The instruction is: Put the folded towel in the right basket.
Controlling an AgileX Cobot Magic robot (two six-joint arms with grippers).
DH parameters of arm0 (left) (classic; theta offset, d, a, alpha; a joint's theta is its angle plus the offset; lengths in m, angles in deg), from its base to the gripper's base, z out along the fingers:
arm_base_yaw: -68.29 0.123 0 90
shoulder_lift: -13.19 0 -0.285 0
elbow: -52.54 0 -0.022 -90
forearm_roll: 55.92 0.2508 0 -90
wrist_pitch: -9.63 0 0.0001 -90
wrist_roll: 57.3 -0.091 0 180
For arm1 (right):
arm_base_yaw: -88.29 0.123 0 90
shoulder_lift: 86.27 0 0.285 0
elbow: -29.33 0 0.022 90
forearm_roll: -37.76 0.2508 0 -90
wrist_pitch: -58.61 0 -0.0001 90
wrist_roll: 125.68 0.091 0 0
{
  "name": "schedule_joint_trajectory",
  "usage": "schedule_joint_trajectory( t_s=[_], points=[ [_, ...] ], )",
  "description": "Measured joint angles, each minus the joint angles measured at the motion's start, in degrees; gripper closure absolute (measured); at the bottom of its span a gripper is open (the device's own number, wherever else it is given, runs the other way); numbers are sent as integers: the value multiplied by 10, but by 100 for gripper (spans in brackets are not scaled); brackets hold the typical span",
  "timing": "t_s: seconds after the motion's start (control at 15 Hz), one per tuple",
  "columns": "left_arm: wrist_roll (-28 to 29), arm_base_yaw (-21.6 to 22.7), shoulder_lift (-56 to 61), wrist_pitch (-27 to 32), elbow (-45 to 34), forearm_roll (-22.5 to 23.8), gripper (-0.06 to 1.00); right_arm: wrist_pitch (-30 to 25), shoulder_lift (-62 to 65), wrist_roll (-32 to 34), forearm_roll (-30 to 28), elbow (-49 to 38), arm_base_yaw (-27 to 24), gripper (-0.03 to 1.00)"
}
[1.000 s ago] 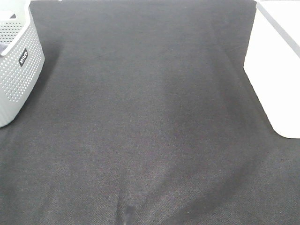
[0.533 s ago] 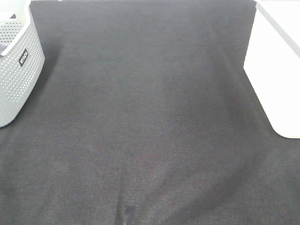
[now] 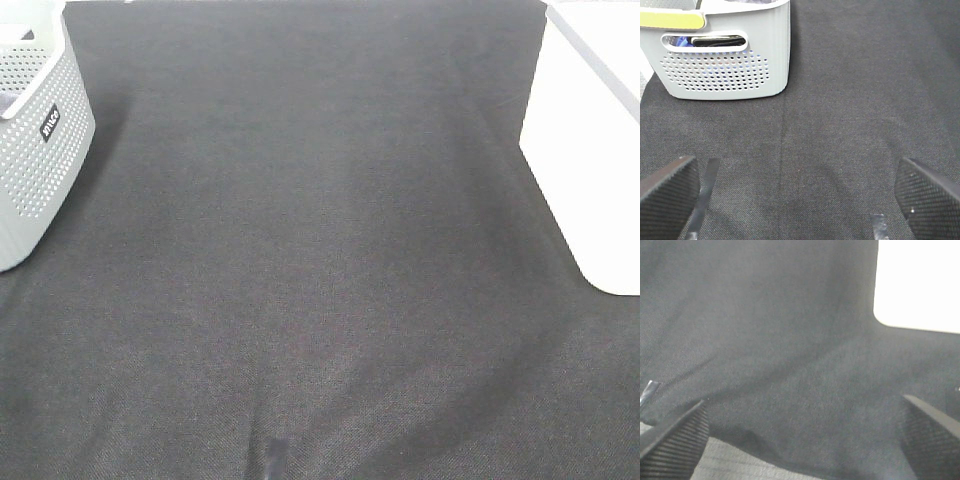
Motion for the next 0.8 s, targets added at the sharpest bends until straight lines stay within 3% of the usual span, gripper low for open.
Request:
schedule_joint_trajectory(
  t_s=[0.27, 0.6, 0.8],
  points=[
    [0, 0, 0, 0, 0, 0, -4, 0, 1, -6, -48, -3, 0, 1],
    [0, 0, 0, 0, 0, 0, -4, 0, 1, 7, -48, -3, -1, 1],
    [0, 0, 0, 0, 0, 0, -4, 0, 1, 7, -44, -3, -32, 1]
  ],
)
